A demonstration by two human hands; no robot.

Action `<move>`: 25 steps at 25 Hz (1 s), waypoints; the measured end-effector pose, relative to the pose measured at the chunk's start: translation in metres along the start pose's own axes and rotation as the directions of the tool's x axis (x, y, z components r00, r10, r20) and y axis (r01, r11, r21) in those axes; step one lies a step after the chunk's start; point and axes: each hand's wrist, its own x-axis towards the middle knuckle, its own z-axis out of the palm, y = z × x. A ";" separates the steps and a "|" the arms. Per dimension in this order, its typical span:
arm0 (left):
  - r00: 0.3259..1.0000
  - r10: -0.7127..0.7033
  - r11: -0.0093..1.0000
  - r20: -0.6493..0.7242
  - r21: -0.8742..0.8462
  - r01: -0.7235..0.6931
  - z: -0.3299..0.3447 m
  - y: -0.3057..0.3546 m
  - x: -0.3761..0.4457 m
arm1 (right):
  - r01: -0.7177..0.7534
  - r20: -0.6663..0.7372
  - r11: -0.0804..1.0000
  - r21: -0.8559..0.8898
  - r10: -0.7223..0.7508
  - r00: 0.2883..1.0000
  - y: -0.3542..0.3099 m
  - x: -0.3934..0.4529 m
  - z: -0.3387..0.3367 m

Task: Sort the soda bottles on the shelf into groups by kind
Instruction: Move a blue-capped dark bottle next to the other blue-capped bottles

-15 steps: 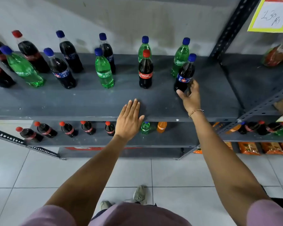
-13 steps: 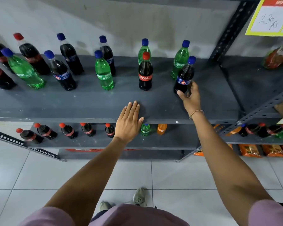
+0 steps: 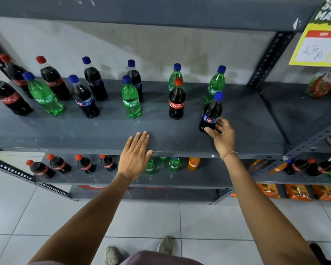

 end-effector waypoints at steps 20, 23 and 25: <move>0.991 -0.131 0.991 0.003 -0.038 0.131 -0.028 -0.162 -0.048 | 0.166 0.083 0.981 -0.104 -0.157 0.984 -0.038 -0.077 0.272; 0.994 -0.110 0.993 -0.003 -0.046 0.109 -0.025 -0.168 -0.048 | 0.187 0.072 0.974 -0.126 -0.179 0.981 -0.042 -0.073 0.293; 0.995 -0.100 0.994 -0.008 -0.045 0.100 -0.024 -0.168 -0.050 | 0.186 0.076 0.972 -0.144 -0.177 0.981 -0.042 -0.073 0.298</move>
